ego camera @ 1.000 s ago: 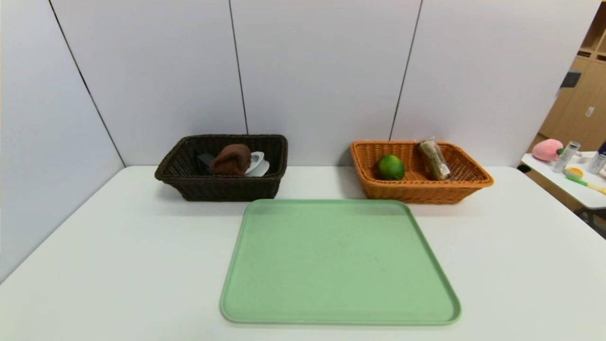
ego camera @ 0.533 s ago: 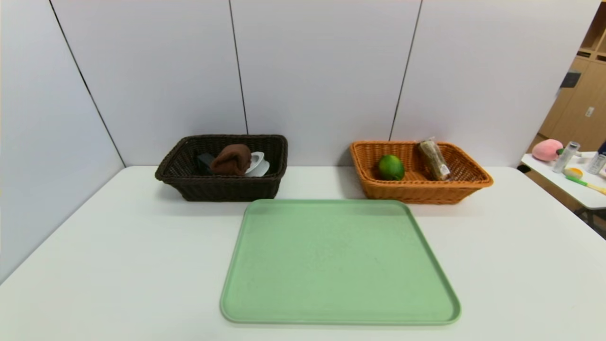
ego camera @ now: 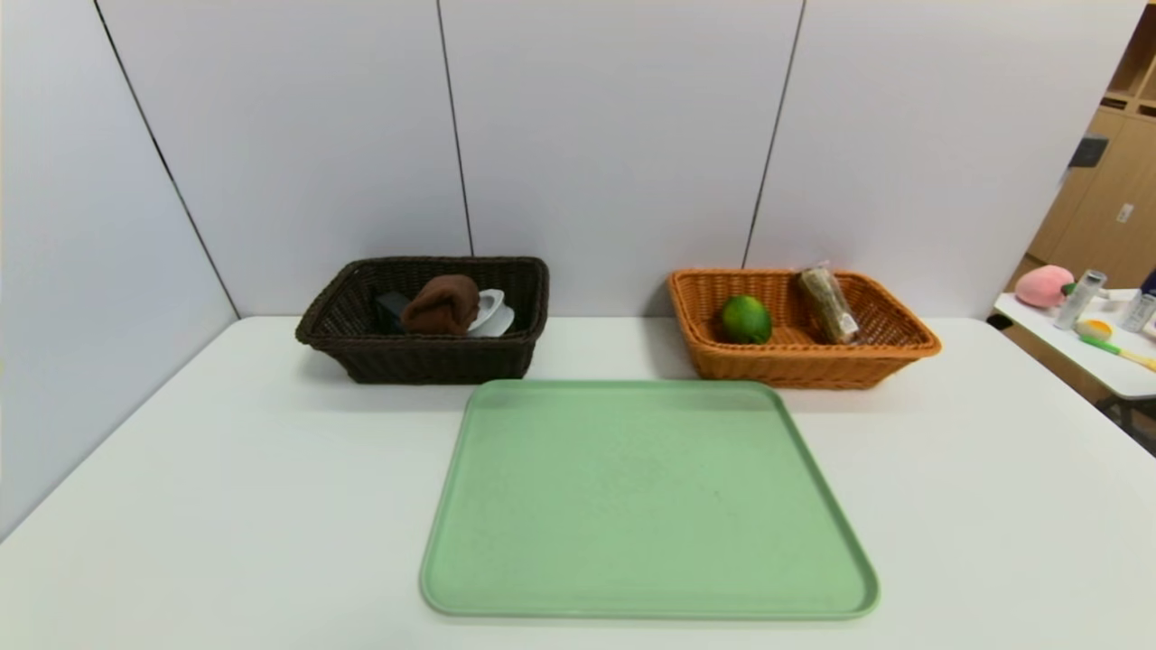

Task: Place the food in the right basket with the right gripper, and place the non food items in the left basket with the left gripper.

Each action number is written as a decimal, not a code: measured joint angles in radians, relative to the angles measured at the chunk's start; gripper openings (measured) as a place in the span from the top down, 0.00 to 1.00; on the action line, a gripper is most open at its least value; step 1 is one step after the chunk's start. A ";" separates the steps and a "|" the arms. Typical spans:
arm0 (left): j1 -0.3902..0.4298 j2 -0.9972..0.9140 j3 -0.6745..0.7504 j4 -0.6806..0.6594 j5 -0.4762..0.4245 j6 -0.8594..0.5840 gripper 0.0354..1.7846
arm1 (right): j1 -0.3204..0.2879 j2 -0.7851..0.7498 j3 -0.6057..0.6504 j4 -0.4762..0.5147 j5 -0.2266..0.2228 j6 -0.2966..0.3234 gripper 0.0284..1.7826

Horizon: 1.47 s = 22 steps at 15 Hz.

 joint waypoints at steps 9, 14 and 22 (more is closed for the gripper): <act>0.000 -0.002 0.397 -0.313 -0.007 0.103 0.06 | 0.000 0.000 0.357 -0.219 -0.009 -0.041 0.04; 0.000 -0.002 0.464 -0.333 -0.036 0.097 0.06 | 0.000 0.000 0.402 -0.134 -0.025 -0.009 0.04; 0.000 -0.002 0.468 -0.199 -0.128 -0.041 0.06 | 0.000 0.000 0.404 -0.002 -0.126 0.089 0.04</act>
